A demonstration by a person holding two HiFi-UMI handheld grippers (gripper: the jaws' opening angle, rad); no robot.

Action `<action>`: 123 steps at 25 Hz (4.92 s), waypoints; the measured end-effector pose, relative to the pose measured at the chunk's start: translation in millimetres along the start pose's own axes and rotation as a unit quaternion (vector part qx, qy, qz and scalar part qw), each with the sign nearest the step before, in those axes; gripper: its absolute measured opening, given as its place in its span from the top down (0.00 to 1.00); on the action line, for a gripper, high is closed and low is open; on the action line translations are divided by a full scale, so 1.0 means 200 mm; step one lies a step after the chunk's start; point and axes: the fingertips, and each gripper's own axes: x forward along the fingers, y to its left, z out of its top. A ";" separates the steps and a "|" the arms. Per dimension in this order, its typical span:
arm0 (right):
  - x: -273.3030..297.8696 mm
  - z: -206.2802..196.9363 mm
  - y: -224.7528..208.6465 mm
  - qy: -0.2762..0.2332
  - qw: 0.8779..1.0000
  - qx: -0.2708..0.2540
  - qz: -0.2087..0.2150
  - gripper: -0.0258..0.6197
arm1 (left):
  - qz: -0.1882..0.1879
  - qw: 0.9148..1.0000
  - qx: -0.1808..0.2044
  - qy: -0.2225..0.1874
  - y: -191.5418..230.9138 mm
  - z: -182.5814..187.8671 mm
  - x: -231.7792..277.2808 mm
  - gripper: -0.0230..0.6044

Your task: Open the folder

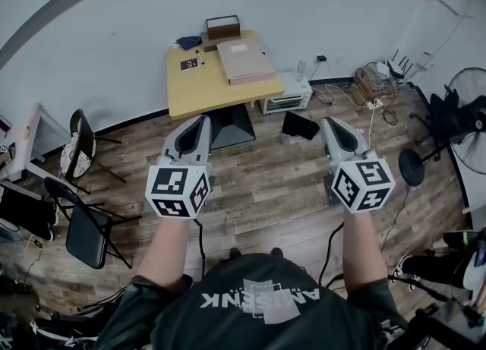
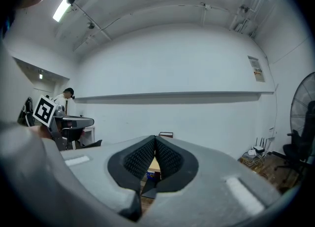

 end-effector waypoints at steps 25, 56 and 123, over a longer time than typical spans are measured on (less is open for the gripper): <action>0.82 0.08 -0.43 -0.011 0.999 -0.008 0.048 0.96 | 0.046 0.999 0.012 -0.003 0.31 -0.02 0.68 0.96; 1.62 0.05 -1.30 0.007 0.993 0.007 0.116 0.96 | 0.087 0.996 0.019 0.021 0.25 -0.01 1.82 0.96; 3.26 0.21 -1.52 0.030 0.983 0.001 0.182 0.75 | 0.157 0.987 -0.007 0.024 1.27 -0.08 2.82 0.71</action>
